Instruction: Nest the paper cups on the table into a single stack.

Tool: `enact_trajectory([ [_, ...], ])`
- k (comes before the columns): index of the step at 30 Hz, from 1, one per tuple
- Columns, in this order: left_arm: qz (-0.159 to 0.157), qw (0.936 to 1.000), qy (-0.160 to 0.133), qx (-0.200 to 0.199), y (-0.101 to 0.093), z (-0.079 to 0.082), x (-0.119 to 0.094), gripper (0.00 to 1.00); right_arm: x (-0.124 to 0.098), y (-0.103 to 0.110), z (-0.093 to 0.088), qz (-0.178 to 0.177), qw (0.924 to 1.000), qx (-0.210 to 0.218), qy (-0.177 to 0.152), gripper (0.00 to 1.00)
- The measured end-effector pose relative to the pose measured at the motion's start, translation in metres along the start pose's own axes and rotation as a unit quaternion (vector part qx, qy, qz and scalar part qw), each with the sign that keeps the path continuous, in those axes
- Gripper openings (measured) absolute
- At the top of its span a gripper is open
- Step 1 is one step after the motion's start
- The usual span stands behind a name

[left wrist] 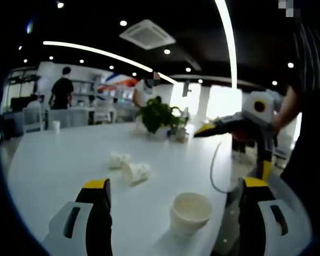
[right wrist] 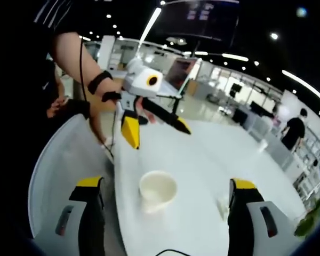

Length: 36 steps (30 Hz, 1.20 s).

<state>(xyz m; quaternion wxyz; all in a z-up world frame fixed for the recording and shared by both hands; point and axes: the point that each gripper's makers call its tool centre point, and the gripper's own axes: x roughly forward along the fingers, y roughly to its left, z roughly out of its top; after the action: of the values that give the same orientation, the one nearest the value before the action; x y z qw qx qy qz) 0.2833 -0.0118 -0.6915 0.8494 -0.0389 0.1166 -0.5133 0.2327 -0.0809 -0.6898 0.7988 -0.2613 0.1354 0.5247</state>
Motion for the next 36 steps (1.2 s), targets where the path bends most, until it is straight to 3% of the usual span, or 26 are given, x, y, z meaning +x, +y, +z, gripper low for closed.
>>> enact_trajectory([
  [8,0.004,0.9999,-0.006,-0.012,0.005,0.005,0.004,0.97,-0.003,0.003,-0.005,-0.013,0.9996,0.023,-0.009,1.0],
  [15,-0.004,0.9993,-0.001,-0.037,0.011,0.006,0.011,0.88,-0.008,0.003,-0.012,-0.035,0.9985,0.041,-0.01,0.98],
  [19,-0.006,0.9994,-0.002,-0.035,0.016,0.006,0.019,0.9,-0.009,0.005,-0.017,-0.041,0.9978,0.052,-0.007,0.97],
  [26,-0.001,0.998,-0.004,-0.063,0.032,0.006,0.038,0.93,-0.011,0.007,-0.021,-0.051,0.9968,0.061,-0.005,0.96],
  [36,-0.022,0.9976,0.022,-0.062,0.045,-0.002,0.072,0.92,-0.015,0.009,-0.026,-0.057,0.9955,0.076,-0.002,0.92],
])
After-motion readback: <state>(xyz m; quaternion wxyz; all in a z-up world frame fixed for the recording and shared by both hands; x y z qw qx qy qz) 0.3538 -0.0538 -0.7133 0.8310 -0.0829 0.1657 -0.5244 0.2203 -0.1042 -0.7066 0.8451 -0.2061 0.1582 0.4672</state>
